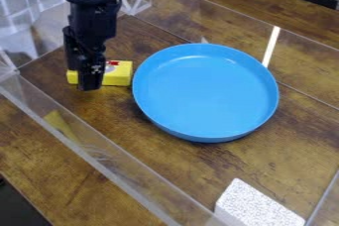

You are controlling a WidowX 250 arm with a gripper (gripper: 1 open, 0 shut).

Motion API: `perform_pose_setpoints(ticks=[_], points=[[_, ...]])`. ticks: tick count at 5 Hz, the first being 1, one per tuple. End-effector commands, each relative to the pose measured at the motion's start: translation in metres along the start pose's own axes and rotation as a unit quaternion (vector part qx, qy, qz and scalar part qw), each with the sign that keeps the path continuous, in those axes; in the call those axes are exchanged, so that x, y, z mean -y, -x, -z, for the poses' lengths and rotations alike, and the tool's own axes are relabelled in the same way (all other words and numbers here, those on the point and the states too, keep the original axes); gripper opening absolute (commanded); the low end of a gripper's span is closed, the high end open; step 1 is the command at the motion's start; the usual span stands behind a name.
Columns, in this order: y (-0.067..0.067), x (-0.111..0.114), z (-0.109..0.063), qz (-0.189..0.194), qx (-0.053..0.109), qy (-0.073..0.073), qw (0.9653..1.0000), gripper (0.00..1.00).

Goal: Put the yellow block in the blue tray

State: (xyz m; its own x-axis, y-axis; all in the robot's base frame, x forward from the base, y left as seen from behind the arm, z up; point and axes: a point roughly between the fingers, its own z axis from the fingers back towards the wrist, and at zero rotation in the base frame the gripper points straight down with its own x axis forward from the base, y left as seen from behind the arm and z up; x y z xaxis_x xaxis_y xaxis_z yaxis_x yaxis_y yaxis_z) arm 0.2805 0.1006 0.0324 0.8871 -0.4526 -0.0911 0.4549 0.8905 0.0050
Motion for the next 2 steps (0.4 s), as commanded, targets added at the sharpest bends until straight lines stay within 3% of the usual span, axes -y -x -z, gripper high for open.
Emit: perform_pose_setpoints(ticks=[1,2], points=[[0.0019,-0.0082,0.0143,-0.001,0.000,0.007,1.0000,1.00],[0.0000,-0.0126,0.0178,-0.001,0.004,0.003,1.0000,1.00]])
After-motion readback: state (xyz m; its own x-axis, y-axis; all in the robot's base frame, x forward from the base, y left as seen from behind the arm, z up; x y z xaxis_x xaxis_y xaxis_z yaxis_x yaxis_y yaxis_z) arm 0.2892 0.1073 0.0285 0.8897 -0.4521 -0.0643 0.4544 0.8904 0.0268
